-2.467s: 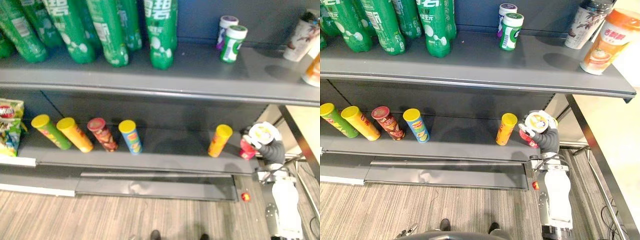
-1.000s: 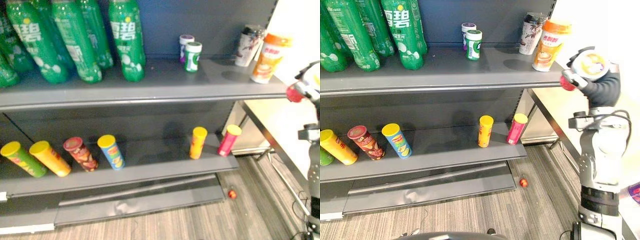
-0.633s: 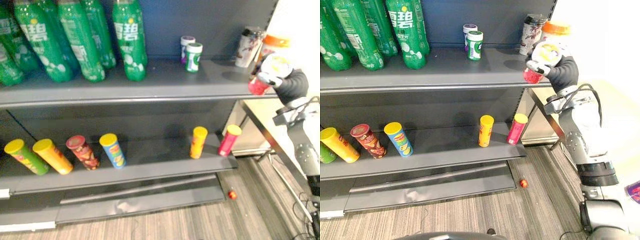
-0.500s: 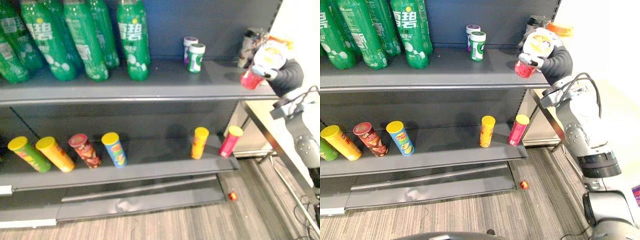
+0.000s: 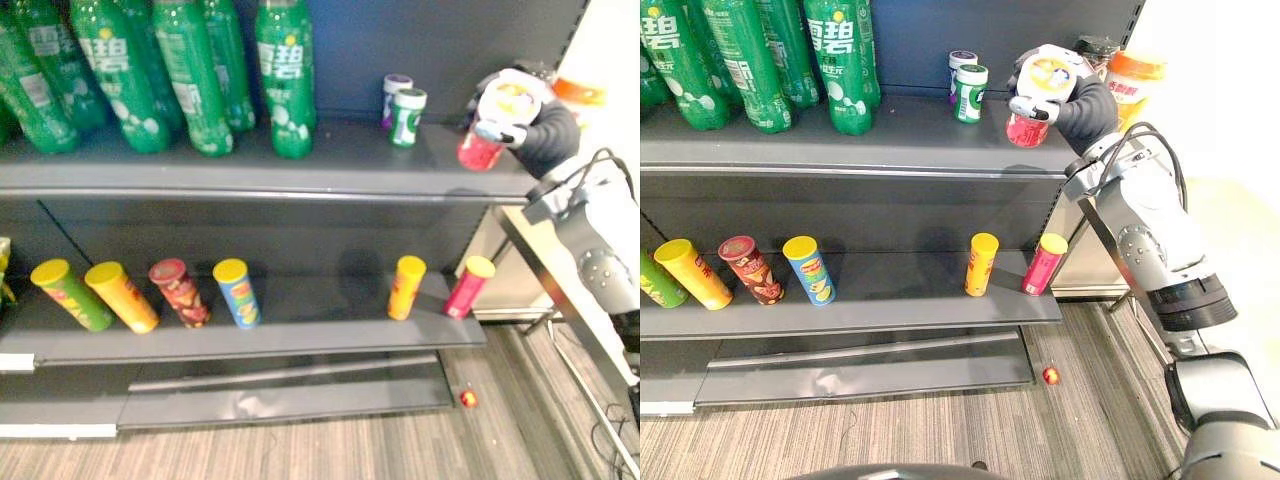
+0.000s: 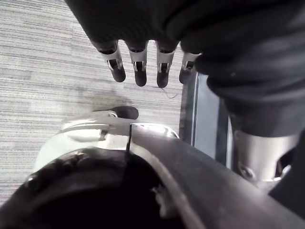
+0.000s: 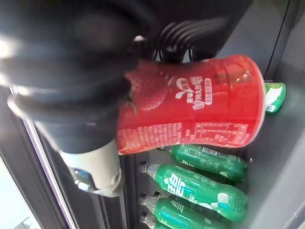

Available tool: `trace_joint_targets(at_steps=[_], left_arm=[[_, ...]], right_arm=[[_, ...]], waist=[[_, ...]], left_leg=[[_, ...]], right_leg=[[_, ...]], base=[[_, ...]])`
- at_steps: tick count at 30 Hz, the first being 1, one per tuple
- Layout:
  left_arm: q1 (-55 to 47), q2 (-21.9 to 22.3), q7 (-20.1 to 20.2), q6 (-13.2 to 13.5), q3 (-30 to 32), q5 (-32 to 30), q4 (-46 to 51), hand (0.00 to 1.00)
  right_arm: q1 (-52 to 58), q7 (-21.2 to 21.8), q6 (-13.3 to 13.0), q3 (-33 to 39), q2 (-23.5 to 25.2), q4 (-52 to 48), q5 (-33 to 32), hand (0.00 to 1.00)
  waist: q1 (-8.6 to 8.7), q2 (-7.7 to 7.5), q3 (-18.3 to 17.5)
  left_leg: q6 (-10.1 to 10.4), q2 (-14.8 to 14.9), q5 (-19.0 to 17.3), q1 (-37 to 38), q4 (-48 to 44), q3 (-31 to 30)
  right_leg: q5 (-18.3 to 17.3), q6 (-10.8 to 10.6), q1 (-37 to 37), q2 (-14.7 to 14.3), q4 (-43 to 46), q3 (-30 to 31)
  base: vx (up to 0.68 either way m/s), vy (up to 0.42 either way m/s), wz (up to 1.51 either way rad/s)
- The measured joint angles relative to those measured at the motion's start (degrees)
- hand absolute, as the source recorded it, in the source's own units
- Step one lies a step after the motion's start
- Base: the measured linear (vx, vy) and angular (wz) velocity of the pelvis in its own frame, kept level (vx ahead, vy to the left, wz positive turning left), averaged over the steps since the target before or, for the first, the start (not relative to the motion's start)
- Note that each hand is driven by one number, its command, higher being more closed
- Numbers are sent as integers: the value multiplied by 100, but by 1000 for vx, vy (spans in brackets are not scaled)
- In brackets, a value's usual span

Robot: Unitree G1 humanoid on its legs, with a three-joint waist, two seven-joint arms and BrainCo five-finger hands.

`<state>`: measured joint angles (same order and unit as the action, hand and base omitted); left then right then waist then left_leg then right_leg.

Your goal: Put the gum and the chips on the shelf.

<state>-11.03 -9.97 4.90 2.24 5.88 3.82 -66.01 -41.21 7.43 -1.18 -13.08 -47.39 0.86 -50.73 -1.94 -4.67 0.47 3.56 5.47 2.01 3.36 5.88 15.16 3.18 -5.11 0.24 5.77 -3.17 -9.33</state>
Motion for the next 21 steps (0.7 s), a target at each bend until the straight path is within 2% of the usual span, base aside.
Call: trace_joint_targets(at_steps=[6, 14, 21], left_arm=[[27, -26, 7, -29, 1, 1, 2, 0], [70, -26, -5, -35, 19, -2, 4, 0], [102, -23, -16, -36, 76, 1, 33, 0]], right_arm=[[-30, 73, 200, -344, 27, -24, 1, 100], [-30, 65, 221, -379, 159, -44, 14, 100], [-177, 2, 251, -379, 605, 310, 81, 100]], waist=[[-51, -32, 16], [-129, -43, 37], [-165, -54, 104]], left_leg=[[-1, 4, 5, -25, 0, -21], [1, 1, 9, -104, 0, -124], [2, 5, 35, -123, -1, -178]], right_leg=[[0, 0, -5, -6, -19, -23], [-1, 1, -12, -2, -59, -122], [0, 3, -1, -6, -63, -186]], base=[[0, -2, 1], [5, -4, 5], [8, -5, 4]])
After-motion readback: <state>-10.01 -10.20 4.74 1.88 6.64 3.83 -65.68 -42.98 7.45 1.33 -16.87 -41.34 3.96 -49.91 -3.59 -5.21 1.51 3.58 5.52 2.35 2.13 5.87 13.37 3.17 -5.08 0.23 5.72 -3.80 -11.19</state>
